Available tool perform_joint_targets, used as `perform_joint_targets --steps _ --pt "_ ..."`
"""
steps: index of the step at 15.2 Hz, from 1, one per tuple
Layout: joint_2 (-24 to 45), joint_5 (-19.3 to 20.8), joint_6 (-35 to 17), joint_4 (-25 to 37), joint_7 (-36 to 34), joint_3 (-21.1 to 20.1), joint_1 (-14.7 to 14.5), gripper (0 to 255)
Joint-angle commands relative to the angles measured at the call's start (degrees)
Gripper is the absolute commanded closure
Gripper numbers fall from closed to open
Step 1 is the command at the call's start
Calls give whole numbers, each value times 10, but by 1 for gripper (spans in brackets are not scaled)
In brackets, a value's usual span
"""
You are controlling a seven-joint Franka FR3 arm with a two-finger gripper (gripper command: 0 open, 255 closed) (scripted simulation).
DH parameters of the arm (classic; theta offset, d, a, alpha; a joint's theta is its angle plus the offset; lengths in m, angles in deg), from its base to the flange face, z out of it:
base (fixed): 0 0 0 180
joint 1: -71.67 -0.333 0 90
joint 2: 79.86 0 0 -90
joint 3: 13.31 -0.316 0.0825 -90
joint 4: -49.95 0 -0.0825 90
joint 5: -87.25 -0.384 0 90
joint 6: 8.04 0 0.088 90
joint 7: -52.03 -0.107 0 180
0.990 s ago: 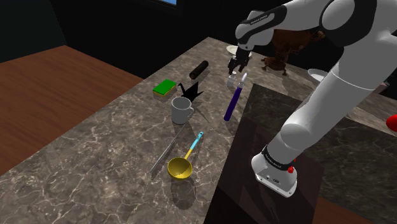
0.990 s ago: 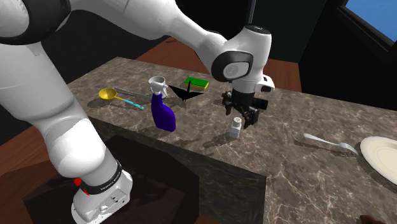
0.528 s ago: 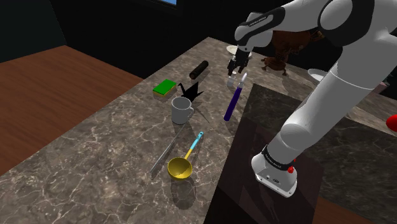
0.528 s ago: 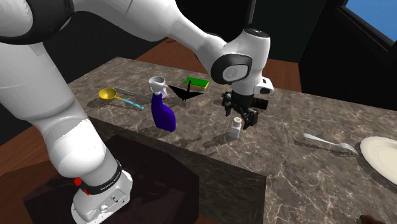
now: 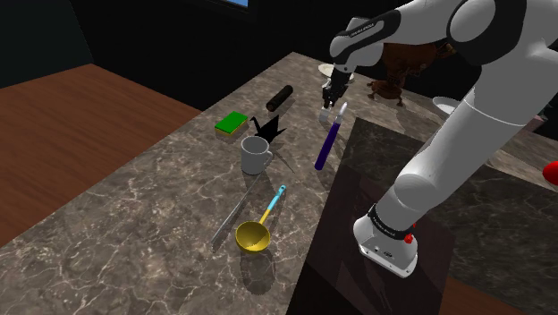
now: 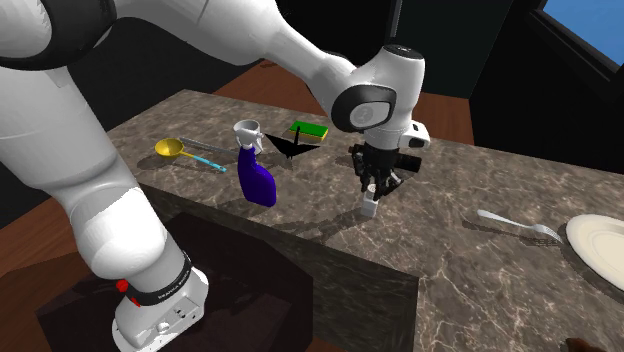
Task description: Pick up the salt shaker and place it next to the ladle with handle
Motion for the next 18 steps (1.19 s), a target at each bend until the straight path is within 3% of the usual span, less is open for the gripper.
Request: perform_joint_targets --steps 1,4,18 --pt "0 0 0 0 0 0 0 255" --pt "0 0 0 0 0 0 0 255" --pt "-51 24 106 60 -19 -3 -2 255"
